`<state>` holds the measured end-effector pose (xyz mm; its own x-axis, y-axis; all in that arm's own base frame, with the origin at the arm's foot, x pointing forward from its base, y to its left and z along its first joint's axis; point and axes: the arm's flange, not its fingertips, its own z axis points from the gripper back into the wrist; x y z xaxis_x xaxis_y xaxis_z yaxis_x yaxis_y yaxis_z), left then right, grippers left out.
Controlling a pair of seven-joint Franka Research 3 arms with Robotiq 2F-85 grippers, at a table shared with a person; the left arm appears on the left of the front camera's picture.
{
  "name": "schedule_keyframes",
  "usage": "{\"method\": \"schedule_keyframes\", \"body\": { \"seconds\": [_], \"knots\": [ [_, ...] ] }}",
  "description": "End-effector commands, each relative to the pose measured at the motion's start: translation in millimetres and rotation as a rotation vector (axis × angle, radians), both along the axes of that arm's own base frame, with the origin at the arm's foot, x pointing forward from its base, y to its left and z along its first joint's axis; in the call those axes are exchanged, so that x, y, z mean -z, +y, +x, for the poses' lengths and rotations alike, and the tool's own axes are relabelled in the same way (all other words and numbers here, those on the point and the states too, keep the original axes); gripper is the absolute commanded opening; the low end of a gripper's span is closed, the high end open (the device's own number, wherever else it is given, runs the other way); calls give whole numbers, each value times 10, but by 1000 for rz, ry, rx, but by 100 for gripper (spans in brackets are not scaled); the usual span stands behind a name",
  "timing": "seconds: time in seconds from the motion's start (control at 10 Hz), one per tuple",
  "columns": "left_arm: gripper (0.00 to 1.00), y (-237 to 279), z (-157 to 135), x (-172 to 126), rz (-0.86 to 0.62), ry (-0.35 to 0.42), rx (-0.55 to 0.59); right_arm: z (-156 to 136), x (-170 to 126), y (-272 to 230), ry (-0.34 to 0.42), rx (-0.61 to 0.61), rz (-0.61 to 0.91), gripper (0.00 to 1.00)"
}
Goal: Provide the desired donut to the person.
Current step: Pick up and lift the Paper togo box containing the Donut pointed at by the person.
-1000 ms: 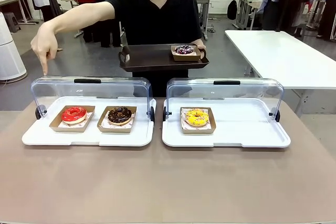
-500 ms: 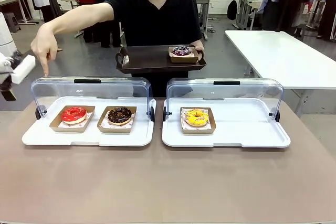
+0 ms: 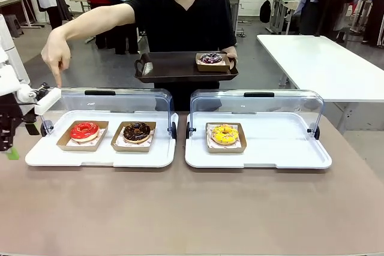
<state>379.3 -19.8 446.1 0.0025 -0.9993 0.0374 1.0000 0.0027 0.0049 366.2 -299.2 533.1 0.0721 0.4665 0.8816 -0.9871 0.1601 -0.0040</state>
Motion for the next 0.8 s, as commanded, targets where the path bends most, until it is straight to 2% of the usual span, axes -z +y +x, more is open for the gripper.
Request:
{"method": "schedule_keyframes", "body": {
  "seconds": [0.0,0.1,0.6,0.7],
  "knots": [
    [100,21,96,-46,-78,-64,-33,-11,4,2,2,-5,2,100],
    [100,0,0,0,0,0,0,-11,4,2,2,-5,2,100],
    [100,-42,33,19,-15,-5,-10,-11,4,2,2,-5,2,100],
    [100,-41,214,136,-16,-1,69,-11,4,2,2,-5,2,100]
  ]
}}
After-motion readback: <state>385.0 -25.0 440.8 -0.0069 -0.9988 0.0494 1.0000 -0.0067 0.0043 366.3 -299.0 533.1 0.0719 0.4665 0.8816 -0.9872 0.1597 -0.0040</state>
